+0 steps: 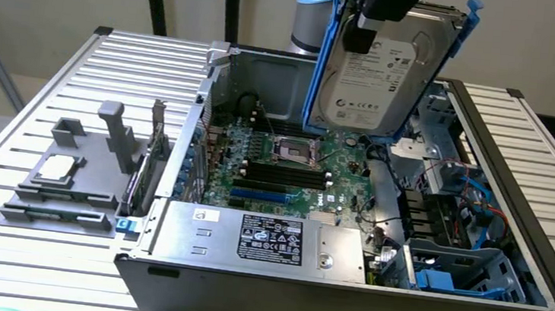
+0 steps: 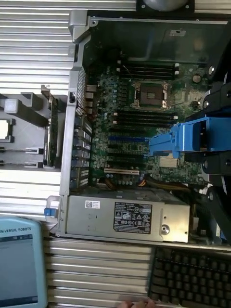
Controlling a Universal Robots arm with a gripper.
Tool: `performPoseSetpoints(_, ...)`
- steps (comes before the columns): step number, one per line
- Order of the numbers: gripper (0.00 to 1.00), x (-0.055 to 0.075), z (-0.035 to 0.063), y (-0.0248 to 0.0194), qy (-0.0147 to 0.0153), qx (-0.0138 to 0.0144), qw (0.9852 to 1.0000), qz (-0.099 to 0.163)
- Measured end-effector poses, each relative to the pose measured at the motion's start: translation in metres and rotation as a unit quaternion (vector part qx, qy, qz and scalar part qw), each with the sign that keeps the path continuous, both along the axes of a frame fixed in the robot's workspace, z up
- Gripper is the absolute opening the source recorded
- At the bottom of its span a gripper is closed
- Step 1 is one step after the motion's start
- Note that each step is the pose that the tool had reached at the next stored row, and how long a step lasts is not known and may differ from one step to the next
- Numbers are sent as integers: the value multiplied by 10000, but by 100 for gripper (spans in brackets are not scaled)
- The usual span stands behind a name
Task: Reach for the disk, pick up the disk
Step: 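Pick up the disk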
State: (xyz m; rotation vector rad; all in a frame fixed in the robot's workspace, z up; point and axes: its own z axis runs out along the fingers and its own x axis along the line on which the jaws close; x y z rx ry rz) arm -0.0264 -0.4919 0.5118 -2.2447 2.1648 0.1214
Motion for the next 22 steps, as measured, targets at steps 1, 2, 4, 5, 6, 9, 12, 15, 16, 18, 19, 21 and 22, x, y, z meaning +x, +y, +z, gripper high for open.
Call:
performPoseSetpoints(1, 33, 19, 0, -29, 0, 0, 10000, 0)
performPoseSetpoints(2, 33, 38, 0, -60, 0, 0, 10000, 0)
performPoseSetpoints(4, 33, 72, 0, -120, 0, 0, 10000, 0)
performPoseSetpoints(5, 33, 89, 0, -151, 0, 0, 10000, 0)
performPoseSetpoints(6, 33, 106, 0, -182, 0, 0, 10000, 0)
performPoseSetpoints(9, 33, 159, 0, -275, 0, 0, 10000, 0)
performPoseSetpoints(12, 33, 214, 0, -367, 0, 0, 10000, 0)
performPoseSetpoints(15, 33, 269, 0, -457, 0, 0, 10000, 0)
performPoseSetpoints(16, 33, 287, 0, -486, 0, 0, 10000, 0)
performPoseSetpoints(18, 33, 327, 0, -544, 0, 0, 10000, 0)
performPoseSetpoints(19, 33, 348, 0, -572, 0, 0, 10000, 0)
performPoseSetpoints(21, 33, 402, 0, -620, 0, 0, 10000, 0)
performPoseSetpoints(22, 33, 434, 0, -641, 0, 0, 10000, 0)
